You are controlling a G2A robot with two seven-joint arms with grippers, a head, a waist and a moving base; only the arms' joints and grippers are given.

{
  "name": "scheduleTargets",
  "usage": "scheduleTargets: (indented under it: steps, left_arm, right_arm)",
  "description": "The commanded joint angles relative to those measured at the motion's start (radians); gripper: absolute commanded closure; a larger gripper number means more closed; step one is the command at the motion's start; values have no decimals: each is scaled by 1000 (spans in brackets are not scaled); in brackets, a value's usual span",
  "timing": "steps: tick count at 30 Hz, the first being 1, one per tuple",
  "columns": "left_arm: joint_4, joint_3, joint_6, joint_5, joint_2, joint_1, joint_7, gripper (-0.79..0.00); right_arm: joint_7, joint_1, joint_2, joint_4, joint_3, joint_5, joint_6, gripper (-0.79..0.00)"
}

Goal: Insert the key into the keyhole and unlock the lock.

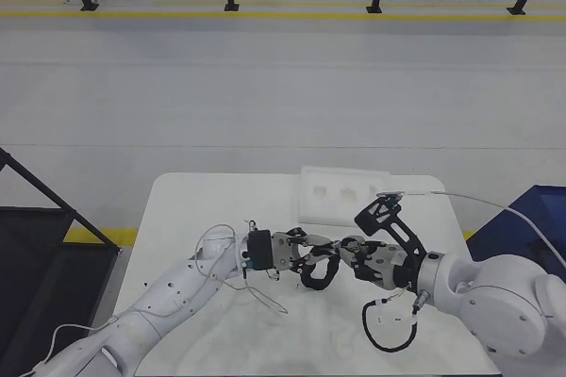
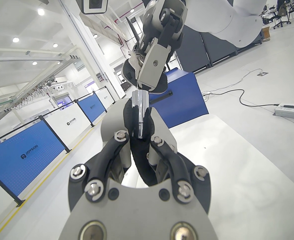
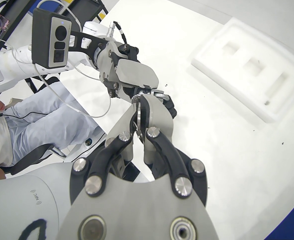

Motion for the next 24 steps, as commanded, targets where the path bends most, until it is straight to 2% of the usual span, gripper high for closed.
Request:
scheduleTargets:
  steps: [1,2,3,4,5,6,7,12,18,22,24]
  left_arm:
    - [-1,-1,1,4,-1,1,-2,0]
    - [0,-2,-1,3,-1,2,-3,0]
    - [0,-3,-2,3,-1,2,-3,0]
    - [0,-5,-3,2,-2,2,-3,0]
    - [2,-6,-7,-1,-3,3,-2,0]
    - [3,-7,-9,-7,-3,4,0,0]
    - [6,-9,-13,-15,-4,5,4,0]
    - [24,-25,-52,-54,-5,10,8,0]
    - [30,-58,-154,-82,7,3,-27,0]
    - [-4,-78,-257,-113,20,2,-128,0]
    - [-26,-91,-313,-128,28,0,-184,0]
  right_arm:
    - [5,6,-1,4,-4,1,0,0]
    - [10,9,-1,6,-6,2,-1,0]
    - [14,12,-2,9,-9,2,-1,-62]
    - [18,16,-2,11,-11,3,-1,-206]
    - [20,18,-2,13,-14,4,0,-360]
    - [22,21,-3,16,-15,6,0,-751]
    - [23,23,-3,18,-16,9,-1,-785]
    - [13,27,-2,21,7,16,-52,-785]
    - [41,26,12,-6,37,-90,-285,-785]
    - [53,19,20,-21,37,-174,-436,-785]
    - [41,4,22,-21,35,-195,-472,-785]
